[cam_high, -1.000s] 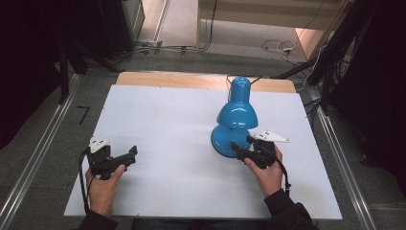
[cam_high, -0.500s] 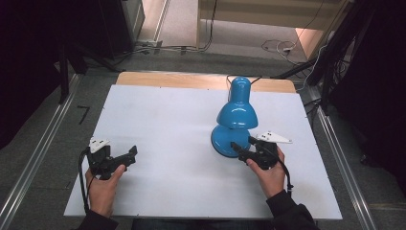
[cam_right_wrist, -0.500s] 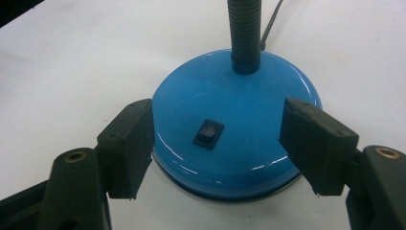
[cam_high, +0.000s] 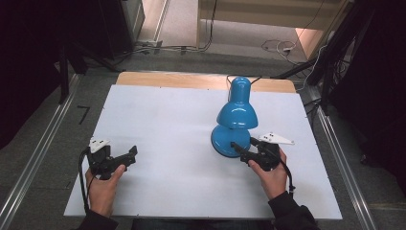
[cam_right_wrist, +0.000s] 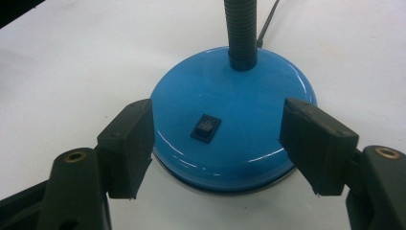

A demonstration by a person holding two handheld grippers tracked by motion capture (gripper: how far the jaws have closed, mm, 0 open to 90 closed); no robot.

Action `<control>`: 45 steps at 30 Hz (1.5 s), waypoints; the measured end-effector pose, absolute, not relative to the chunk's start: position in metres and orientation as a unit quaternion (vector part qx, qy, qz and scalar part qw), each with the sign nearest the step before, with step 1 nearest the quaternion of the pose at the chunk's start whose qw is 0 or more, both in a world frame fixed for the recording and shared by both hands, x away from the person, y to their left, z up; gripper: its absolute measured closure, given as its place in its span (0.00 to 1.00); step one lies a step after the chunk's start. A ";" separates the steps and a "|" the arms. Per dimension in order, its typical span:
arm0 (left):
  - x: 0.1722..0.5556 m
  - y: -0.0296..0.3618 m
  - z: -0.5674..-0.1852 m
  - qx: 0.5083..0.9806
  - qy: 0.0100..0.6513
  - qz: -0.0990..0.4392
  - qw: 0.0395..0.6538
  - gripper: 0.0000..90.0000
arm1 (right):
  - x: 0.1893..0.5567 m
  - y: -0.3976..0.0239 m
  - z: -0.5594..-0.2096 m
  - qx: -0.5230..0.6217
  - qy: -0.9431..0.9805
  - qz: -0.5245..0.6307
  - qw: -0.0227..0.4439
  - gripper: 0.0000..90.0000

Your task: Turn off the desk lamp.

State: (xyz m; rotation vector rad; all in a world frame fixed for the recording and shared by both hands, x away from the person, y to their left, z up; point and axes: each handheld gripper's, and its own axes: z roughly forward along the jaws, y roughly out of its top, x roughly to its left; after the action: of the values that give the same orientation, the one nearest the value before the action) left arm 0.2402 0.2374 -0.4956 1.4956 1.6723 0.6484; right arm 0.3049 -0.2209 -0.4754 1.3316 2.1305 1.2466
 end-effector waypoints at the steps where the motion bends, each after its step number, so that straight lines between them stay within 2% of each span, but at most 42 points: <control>1: 0.240 0.237 -0.496 0.589 0.658 0.256 0.392 0.03 | 0.305 -0.221 -0.475 0.469 0.748 0.438 0.168 0.29; 24: 0.240 0.237 -0.495 0.589 0.658 0.256 0.393 0.03 | 0.299 -0.231 -0.474 0.472 0.745 0.440 0.170 0.30; 45: 0.240 0.237 -0.496 0.589 0.659 0.256 0.391 0.03 | 0.293 -0.257 -0.474 0.486 0.736 0.435 0.182 0.30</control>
State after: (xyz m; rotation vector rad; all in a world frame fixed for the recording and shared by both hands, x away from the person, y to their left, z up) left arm 0.2403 0.2369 -0.4958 1.4961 1.6749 0.6503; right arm 0.2933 -0.2567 -0.4740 1.3720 2.0770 1.2263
